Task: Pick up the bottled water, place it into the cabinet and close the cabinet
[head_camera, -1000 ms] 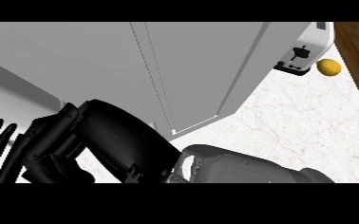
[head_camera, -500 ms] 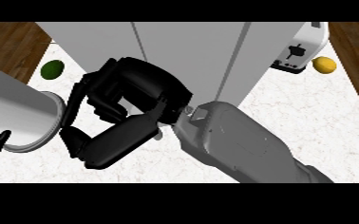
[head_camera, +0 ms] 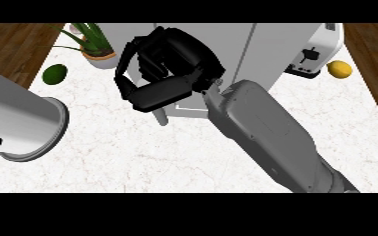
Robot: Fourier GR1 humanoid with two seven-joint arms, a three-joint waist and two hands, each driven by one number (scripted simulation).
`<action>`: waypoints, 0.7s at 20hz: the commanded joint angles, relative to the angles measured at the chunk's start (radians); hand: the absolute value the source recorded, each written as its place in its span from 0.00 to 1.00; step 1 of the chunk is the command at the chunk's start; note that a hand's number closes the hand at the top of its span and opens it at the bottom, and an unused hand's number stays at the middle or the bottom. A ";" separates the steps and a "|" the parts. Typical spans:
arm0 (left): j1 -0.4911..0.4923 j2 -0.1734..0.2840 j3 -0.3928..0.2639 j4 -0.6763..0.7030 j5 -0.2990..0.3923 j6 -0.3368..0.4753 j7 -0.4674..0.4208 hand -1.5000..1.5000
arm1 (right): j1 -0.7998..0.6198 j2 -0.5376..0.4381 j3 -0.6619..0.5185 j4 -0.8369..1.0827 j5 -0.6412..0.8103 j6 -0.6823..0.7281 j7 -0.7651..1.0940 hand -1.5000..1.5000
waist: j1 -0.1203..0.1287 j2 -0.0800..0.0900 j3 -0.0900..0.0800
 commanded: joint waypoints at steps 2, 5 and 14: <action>-0.051 -0.015 -0.010 0.014 -0.013 0.012 0.029 0.00 | -0.066 -0.063 -0.100 0.146 0.066 -0.015 -0.048 1.00 | -0.008 0.014 0.003; -0.023 -0.015 -0.015 -0.008 -0.030 0.000 0.033 0.00 | -0.029 -0.063 -0.080 0.146 0.121 -0.056 -0.091 1.00 | -0.004 0.012 0.004; -0.068 -0.033 -0.033 -0.026 -0.010 0.021 0.077 0.00 | -0.039 -0.093 -0.120 0.192 0.155 -0.059 -0.156 0.00 | -0.006 0.016 0.004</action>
